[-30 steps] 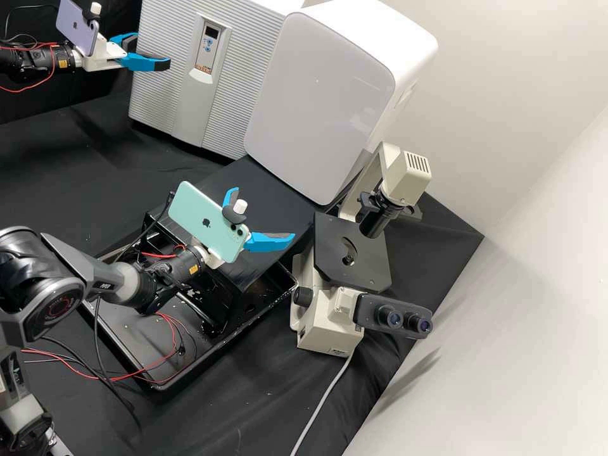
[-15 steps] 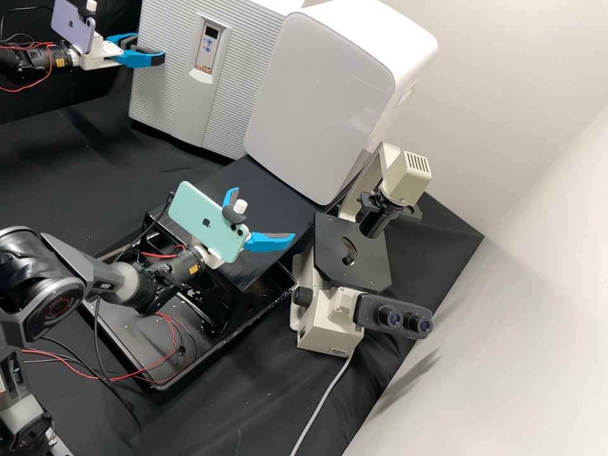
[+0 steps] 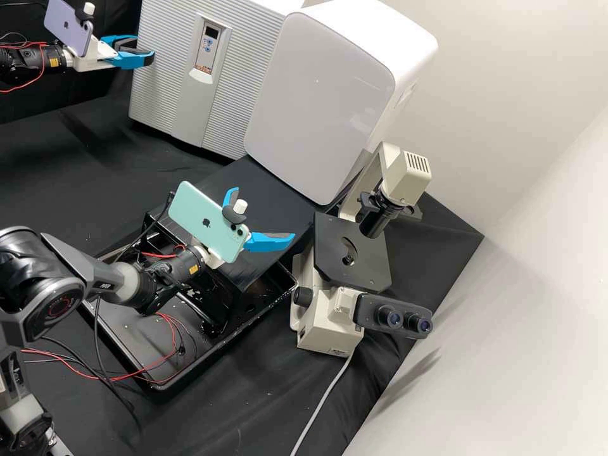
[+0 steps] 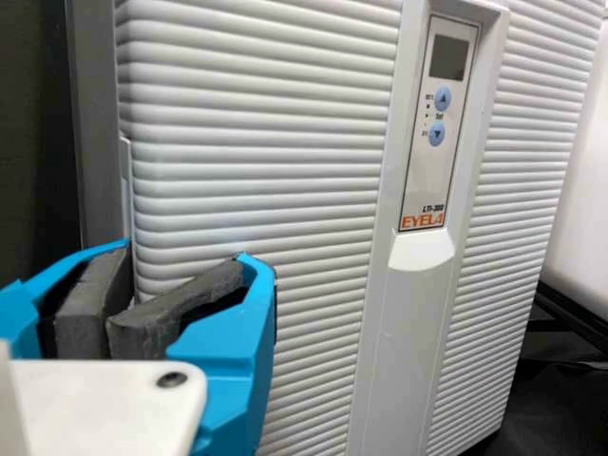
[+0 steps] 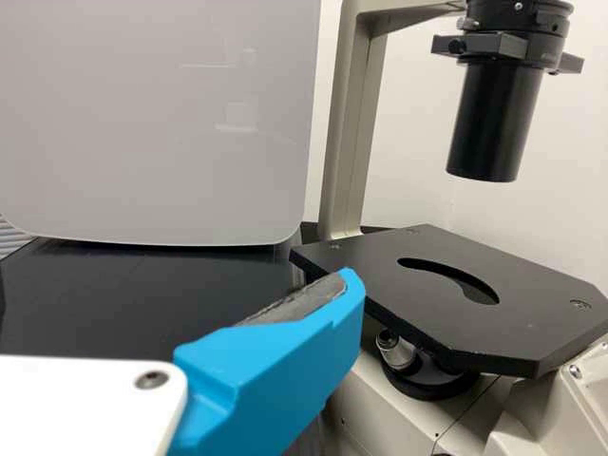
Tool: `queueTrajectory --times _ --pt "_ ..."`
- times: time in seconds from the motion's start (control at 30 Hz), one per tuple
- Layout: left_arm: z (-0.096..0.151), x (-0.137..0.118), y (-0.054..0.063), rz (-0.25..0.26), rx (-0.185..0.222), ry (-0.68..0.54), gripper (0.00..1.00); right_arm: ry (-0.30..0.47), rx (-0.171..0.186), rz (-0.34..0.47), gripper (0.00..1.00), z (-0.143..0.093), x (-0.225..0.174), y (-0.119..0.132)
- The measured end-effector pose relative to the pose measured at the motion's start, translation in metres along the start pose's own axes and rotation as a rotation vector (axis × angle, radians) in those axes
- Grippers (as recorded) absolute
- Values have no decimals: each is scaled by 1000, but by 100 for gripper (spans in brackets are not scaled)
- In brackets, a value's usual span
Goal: Open the incubator door
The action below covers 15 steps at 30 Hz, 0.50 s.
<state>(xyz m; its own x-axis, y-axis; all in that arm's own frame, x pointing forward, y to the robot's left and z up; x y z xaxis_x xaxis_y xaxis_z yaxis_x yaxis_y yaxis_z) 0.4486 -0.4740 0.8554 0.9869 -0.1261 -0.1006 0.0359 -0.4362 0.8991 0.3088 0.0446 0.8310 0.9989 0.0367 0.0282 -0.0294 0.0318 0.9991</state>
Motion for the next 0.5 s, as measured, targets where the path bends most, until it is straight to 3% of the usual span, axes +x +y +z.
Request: queueTrajectory --times 0.5 --pt "0 -2 0 -2 -3 4 0 0 0 0 100 0 0 0"
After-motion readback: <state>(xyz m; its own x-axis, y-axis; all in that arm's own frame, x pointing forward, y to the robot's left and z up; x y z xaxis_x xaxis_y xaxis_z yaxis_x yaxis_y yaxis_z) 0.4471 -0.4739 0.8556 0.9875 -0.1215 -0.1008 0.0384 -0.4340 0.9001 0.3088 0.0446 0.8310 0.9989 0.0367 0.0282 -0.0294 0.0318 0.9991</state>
